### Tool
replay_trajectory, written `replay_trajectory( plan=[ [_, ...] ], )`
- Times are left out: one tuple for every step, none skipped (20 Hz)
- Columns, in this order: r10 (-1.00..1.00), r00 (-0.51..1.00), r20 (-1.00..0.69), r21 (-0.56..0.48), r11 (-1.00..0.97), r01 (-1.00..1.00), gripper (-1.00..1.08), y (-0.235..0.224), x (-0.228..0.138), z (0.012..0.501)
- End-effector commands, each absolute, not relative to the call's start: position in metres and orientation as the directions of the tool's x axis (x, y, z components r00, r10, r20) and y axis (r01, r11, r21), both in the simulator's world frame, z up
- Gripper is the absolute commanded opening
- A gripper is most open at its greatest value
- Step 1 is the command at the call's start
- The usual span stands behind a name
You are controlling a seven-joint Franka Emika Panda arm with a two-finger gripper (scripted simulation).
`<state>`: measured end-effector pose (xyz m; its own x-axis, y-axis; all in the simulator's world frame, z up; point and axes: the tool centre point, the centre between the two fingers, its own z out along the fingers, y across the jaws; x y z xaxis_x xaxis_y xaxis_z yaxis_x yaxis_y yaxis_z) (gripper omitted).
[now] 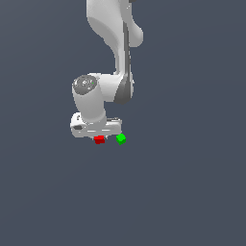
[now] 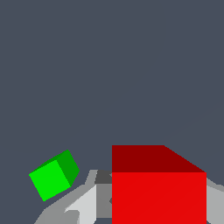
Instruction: Stack the red cube on top of the green cube.
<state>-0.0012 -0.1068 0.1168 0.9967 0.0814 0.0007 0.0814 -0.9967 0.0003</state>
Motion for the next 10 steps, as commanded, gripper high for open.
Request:
replay_trajectory(
  plan=[
    [0.081, 0.997, 0.000, 0.000, -0.997, 0.081, -1.00, -0.107, -0.001, 0.120],
    [0.082, 0.997, 0.001, 0.000, -0.997, 0.082, -1.00, -0.107, -0.001, 0.118],
    [0.082, 0.997, 0.001, 0.000, -0.997, 0.082, -1.00, -0.106, -0.001, 0.118],
    [0.082, 0.997, 0.001, 0.000, -0.997, 0.082, -1.00, -0.106, -0.002, 0.118],
    [0.082, 0.997, 0.001, 0.000, -0.997, 0.082, -1.00, -0.104, -0.002, 0.117],
    [0.082, 0.997, 0.001, 0.000, -0.997, 0.082, -1.00, -0.103, -0.003, 0.116],
    [0.082, 0.997, 0.001, 0.000, -0.997, 0.082, -1.00, -0.101, -0.004, 0.115],
    [0.082, 0.997, 0.001, 0.000, -0.997, 0.082, -1.00, -0.098, -0.006, 0.113],
    [0.082, 0.997, 0.001, 0.000, -0.997, 0.082, -1.00, -0.095, -0.008, 0.111],
    [0.082, 0.997, 0.001, 0.000, -0.997, 0.082, -1.00, -0.091, -0.010, 0.109]
  ],
)
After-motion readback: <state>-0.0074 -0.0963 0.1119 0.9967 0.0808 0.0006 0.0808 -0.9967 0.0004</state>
